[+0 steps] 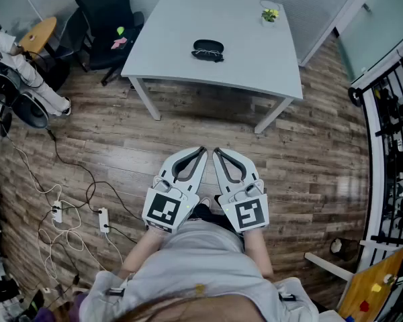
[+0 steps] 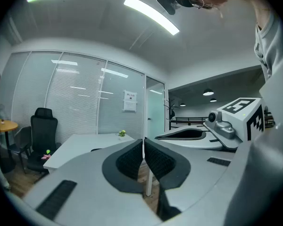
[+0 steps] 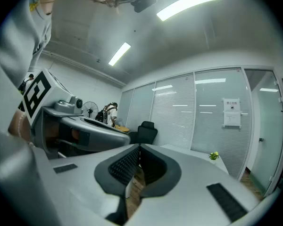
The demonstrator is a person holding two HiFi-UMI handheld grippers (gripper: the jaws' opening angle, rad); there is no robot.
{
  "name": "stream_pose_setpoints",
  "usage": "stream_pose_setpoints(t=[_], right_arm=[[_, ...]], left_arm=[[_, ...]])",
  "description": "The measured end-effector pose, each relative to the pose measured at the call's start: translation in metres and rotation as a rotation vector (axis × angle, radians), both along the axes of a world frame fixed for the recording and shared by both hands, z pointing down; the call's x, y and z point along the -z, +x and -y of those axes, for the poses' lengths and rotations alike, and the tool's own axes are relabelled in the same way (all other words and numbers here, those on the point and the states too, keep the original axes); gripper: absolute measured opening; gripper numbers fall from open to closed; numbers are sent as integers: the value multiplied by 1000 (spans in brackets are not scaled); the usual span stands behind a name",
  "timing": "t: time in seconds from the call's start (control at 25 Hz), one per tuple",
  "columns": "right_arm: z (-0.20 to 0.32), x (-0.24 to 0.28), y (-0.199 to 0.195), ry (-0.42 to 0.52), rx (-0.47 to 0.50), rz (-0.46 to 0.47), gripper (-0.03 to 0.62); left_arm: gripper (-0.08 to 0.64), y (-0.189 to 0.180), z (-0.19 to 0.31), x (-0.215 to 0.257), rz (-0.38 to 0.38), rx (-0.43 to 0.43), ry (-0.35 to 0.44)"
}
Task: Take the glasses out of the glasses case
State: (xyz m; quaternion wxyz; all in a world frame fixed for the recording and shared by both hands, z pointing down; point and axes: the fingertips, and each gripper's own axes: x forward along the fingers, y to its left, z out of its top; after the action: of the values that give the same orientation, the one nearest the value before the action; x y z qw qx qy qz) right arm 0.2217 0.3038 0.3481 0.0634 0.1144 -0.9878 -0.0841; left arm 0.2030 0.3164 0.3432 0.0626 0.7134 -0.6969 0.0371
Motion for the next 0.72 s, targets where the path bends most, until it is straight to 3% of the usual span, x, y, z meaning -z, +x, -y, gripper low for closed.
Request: stream_pose_setpoints(t=[0.36, 0.6, 0.72], right_arm=[[12, -9, -3, -14, 13, -8, 21], [33, -19, -23, -47, -5, -23, 95], [50, -22, -41, -50, -16, -28, 101]], left_arm=[[38, -7, 10, -12, 7, 32, -5], [78, -29, 27, -23, -20, 17, -22], [91, -48, 44, -27, -26, 3, -25]])
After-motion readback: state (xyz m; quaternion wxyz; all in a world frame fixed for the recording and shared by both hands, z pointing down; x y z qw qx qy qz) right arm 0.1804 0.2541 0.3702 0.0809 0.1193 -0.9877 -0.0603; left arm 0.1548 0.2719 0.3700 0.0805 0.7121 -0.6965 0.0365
